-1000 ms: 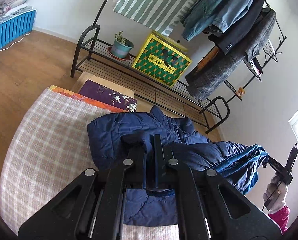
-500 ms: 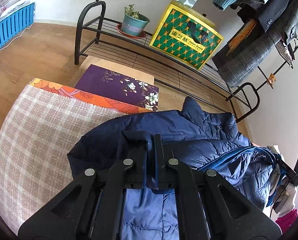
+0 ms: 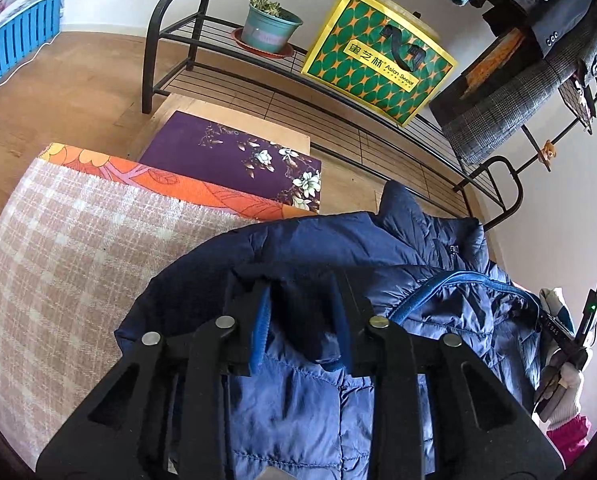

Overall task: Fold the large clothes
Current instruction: 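Open both tools and release the hem onto the collar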

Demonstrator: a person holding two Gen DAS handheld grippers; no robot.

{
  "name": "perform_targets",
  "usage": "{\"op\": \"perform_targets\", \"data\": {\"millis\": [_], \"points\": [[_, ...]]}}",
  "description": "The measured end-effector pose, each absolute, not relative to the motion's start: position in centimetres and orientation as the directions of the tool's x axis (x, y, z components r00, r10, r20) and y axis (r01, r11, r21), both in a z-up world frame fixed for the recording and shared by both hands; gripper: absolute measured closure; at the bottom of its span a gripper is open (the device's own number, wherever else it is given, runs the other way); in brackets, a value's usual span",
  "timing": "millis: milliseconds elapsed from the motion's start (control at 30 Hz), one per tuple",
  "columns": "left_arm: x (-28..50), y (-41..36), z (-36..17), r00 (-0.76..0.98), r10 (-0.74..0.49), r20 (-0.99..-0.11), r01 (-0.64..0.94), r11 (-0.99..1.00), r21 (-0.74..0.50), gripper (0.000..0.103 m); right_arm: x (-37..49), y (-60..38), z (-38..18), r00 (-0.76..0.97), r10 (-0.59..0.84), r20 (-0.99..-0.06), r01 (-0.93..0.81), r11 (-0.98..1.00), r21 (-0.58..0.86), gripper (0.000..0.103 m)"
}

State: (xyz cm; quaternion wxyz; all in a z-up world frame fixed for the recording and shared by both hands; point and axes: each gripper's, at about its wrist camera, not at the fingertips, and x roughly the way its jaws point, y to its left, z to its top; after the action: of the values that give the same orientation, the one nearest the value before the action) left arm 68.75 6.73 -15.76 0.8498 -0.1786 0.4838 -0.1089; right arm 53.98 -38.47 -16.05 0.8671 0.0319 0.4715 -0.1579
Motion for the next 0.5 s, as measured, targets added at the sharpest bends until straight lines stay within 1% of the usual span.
{"op": "perform_targets", "data": {"millis": [67,100,133,167,200,267,333,400,433,500], "points": [[68.9,7.1,-15.0,0.507,-0.372,-0.778,0.011,0.905,-0.426,0.056,53.6,-38.8,-15.3,0.514,-0.245,-0.822,0.317,0.945,-0.083,0.047],[68.8,7.2,-14.4,0.517,-0.358,-0.777,0.006,0.910,-0.415,0.051,53.2,-38.8,-14.8,0.525,-0.266,-0.809,0.328,0.940,-0.096,0.043],[68.8,7.4,-13.8,0.537,-0.327,-0.777,-0.002,0.921,-0.389,0.038,52.7,-38.8,-14.2,0.538,-0.277,-0.796,0.331,0.938,-0.102,0.039],[68.5,7.7,-13.0,0.562,-0.302,-0.770,-0.003,0.930,-0.367,0.031,52.3,-38.8,-13.6,0.549,-0.274,-0.789,0.329,0.939,-0.097,0.039],[68.2,8.0,-12.3,0.589,-0.288,-0.755,0.000,0.934,-0.356,0.030,51.9,-38.7,-13.0,0.559,-0.269,-0.784,0.325,0.941,-0.091,0.039],[67.4,8.5,-11.4,0.608,-0.303,-0.734,0.020,0.930,-0.367,0.030,50.7,-37.8,-11.9,0.597,-0.252,-0.761,0.291,0.953,-0.088,0.040],[66.1,8.8,-10.9,0.616,-0.343,-0.709,0.062,0.919,-0.390,0.030,49.4,-36.0,-11.2,0.637,-0.203,-0.744,0.210,0.974,-0.086,0.040],[65.0,8.1,-10.9,0.603,-0.362,-0.711,0.113,0.921,-0.372,0.030,48.5,-33.7,-11.2,0.656,-0.166,-0.737,0.124,0.986,-0.111,0.040],[64.6,7.2,-11.0,0.599,-0.355,-0.717,0.146,0.930,-0.338,0.030,48.3,-32.4,-11.5,0.660,-0.164,-0.733,0.083,0.986,-0.147,0.041],[64.1,5.2,-11.8,0.602,-0.279,-0.748,0.182,0.960,-0.212,0.030,48.9,-30.3,-12.5,0.662,-0.189,-0.726,0.032,0.974,-0.225,0.042]]}}
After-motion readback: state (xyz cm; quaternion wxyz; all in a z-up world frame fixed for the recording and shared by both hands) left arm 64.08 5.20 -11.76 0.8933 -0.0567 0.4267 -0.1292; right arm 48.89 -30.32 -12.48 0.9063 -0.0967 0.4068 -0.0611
